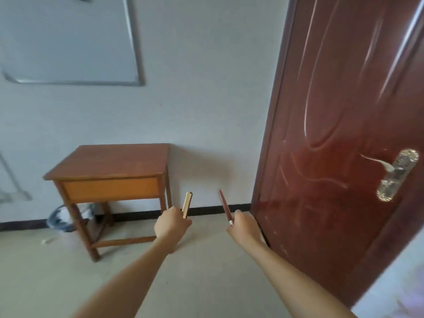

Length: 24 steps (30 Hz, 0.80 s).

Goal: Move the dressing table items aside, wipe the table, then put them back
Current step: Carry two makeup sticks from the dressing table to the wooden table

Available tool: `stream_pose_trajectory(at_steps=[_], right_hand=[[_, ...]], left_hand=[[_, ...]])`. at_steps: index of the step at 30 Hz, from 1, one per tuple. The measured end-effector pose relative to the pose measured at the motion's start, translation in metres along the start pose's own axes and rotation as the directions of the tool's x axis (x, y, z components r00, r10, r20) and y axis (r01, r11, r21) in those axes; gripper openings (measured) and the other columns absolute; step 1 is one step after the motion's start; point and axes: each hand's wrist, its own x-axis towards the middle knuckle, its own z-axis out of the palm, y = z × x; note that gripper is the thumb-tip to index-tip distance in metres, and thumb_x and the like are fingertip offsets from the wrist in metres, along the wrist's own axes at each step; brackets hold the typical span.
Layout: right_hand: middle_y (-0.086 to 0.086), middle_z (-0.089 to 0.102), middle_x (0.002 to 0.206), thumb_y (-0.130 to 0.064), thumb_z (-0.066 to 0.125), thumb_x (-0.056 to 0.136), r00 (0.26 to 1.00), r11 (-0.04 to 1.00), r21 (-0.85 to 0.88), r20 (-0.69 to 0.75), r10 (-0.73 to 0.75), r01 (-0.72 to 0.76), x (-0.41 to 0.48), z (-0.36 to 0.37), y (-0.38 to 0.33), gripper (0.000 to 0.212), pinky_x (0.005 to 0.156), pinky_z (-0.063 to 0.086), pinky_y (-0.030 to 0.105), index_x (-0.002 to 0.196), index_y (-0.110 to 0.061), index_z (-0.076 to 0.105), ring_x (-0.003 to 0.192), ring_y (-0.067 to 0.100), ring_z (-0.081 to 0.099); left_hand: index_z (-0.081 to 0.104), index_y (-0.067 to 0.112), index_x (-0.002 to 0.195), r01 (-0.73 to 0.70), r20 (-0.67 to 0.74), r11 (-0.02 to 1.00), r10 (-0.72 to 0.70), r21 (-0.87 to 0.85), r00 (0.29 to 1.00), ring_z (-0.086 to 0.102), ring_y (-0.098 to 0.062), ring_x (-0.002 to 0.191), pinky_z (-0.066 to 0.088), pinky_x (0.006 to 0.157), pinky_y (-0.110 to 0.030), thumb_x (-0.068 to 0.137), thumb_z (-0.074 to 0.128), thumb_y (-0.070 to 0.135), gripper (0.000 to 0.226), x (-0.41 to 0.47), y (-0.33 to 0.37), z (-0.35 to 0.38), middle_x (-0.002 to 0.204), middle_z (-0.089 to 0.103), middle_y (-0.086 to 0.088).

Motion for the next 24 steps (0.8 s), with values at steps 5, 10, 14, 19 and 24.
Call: stream_pose_trajectory(at_steps=[5,10,14,19,24], right_hand=[[0.006,0.062,0.104,-0.013,0.054,0.09,0.968,0.969,0.013,0.043,-0.246,0.246,0.018,0.026,-0.138,0.017,0.046,0.028,0.018,0.105,-0.006,0.055,0.088,0.022,0.059],[0.001,0.058,0.087,-0.017,0.058,0.088,0.922,0.923,0.069,0.057,-0.382,0.378,0.02,0.068,-0.264,0.012,0.049,0.037,0.018,0.097,-0.011,0.055,0.072,0.015,0.058],[0.005,0.058,0.085,-0.017,0.057,0.088,0.89,0.899,0.146,0.143,-0.433,0.414,0.017,0.106,-0.336,0.012,0.054,0.041,0.024,0.096,-0.009,0.054,0.071,0.018,0.057],[0.001,0.053,0.077,-0.015,0.057,0.087,0.865,0.892,0.152,0.22,-0.45,0.426,0.023,0.14,-0.389,0.007,0.047,0.032,0.019,0.09,-0.011,0.052,0.06,0.012,0.049],[0.002,0.054,0.083,-0.017,0.057,0.088,0.861,0.895,0.136,0.245,-0.447,0.426,0.06,0.16,-0.417,0.009,0.049,0.035,0.019,0.09,-0.012,0.049,0.065,0.014,0.052]], left_hand=[[0.057,0.011,0.091,0.146,-0.198,0.988,-0.151,-0.042,0.968,0.06,-0.017,0.071,0.05,0.061,-0.026,0.084,0.061,0.024,0.015,0.02,-0.113,-0.108,0.08,0.06,-0.003],[0.05,0.014,0.073,0.223,-0.35,0.972,-0.232,-0.067,0.907,0.051,-0.013,0.057,0.042,0.05,-0.025,0.082,0.058,0.02,0.014,0.029,-0.214,-0.198,0.065,0.053,0.0],[0.05,0.011,0.074,0.266,-0.383,0.96,-0.277,-0.083,0.881,0.046,-0.015,0.056,0.033,0.049,-0.022,0.08,0.059,0.017,0.013,0.033,-0.276,-0.235,0.064,0.05,0.0],[0.051,0.011,0.075,0.31,-0.367,0.945,-0.327,-0.106,0.871,0.054,-0.019,0.064,0.037,0.052,-0.023,0.079,0.06,0.018,0.012,0.055,-0.33,-0.253,0.074,0.061,-0.006],[0.045,0.013,0.067,0.318,-0.352,0.941,-0.338,-0.116,0.873,0.051,-0.015,0.059,0.035,0.048,-0.021,0.08,0.059,0.017,0.02,0.103,-0.351,-0.262,0.067,0.055,-0.002]])
